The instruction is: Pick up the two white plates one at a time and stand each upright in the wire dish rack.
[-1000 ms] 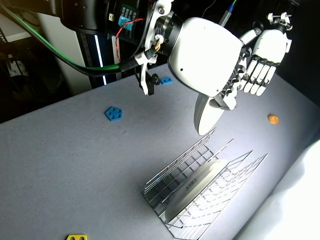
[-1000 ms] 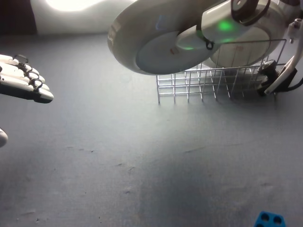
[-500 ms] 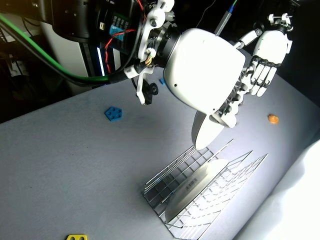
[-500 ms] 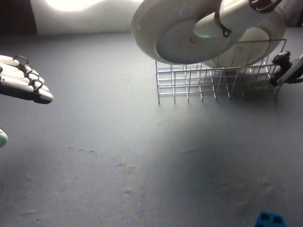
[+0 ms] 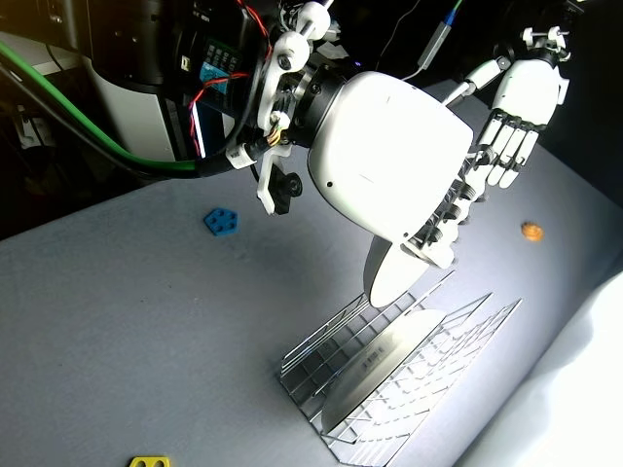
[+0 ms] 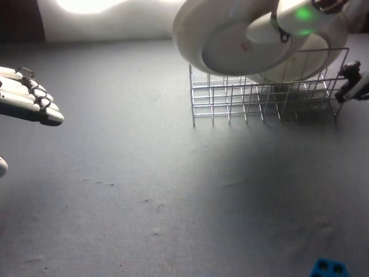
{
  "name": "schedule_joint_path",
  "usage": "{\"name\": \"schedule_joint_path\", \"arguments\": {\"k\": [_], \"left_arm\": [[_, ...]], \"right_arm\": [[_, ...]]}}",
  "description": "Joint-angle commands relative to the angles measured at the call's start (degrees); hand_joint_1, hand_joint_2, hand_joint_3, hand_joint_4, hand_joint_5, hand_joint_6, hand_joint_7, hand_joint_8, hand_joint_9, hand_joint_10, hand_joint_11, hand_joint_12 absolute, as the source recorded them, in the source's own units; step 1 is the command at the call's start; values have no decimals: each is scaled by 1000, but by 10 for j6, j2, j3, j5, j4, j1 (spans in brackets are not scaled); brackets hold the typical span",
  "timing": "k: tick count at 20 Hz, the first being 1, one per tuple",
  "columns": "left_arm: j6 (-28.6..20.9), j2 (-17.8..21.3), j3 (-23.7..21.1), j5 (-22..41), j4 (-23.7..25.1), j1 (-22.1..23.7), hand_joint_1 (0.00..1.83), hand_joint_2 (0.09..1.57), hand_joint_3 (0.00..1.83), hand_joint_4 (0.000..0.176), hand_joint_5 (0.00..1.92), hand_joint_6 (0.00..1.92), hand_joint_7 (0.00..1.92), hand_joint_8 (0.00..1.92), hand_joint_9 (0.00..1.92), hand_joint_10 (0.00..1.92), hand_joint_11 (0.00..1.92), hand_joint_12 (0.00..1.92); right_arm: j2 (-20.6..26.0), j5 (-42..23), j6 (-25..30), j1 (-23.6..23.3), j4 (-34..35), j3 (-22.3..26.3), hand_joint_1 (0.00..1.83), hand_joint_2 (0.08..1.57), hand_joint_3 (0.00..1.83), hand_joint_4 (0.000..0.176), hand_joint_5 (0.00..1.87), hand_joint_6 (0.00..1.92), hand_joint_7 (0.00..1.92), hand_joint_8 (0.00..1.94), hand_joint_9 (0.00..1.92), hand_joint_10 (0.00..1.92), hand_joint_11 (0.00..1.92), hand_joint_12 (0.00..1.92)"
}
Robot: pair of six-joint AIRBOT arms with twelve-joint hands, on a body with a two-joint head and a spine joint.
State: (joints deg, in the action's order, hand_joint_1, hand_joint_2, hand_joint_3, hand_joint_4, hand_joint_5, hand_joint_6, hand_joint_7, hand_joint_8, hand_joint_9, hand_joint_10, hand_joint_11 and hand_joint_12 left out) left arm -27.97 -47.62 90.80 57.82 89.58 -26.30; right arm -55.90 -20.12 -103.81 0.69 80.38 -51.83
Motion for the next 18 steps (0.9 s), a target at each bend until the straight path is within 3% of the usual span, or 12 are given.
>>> {"name": "schedule_joint_path", "arguments": {"k": [1,4,5,6,7,18], "left_arm": [[-1,2,7,12,-39,4,0,1075,0,0,191,2,209,9,175,4,0,309],[-1,1,5,12,-40,7,0,1075,0,0,195,2,212,3,182,3,0,326],[-1,1,5,12,-40,8,0,1078,1,0,196,2,215,4,186,4,0,326],[-1,1,4,12,-40,8,0,1075,0,0,194,1,209,1,180,1,0,310],[-1,1,3,12,-40,10,0,1077,0,0,196,1,205,0,175,0,0,318],[-3,1,0,16,-39,18,0,1081,2,0,194,2,204,1,172,0,0,283]], "right_arm": [[3,-11,7,-6,-15,-4,1371,1125,0,0,887,1088,990,985,881,1219,683,1319],[3,17,13,-2,-15,-8,1371,1122,0,0,896,1100,992,966,886,1193,684,1285],[3,19,13,-2,-15,-9,1240,1139,0,0,889,1119,983,1012,907,873,681,1282],[2,24,14,-2,-15,-11,1344,1126,0,0,891,1106,994,978,889,1125,691,1297],[1,32,14,-1,-15,-14,1364,1128,1,0,883,1114,982,995,873,1200,689,1321],[-19,31,12,12,-25,-47,1376,1109,0,0,926,1049,1028,913,908,1161,723,1273]]}}
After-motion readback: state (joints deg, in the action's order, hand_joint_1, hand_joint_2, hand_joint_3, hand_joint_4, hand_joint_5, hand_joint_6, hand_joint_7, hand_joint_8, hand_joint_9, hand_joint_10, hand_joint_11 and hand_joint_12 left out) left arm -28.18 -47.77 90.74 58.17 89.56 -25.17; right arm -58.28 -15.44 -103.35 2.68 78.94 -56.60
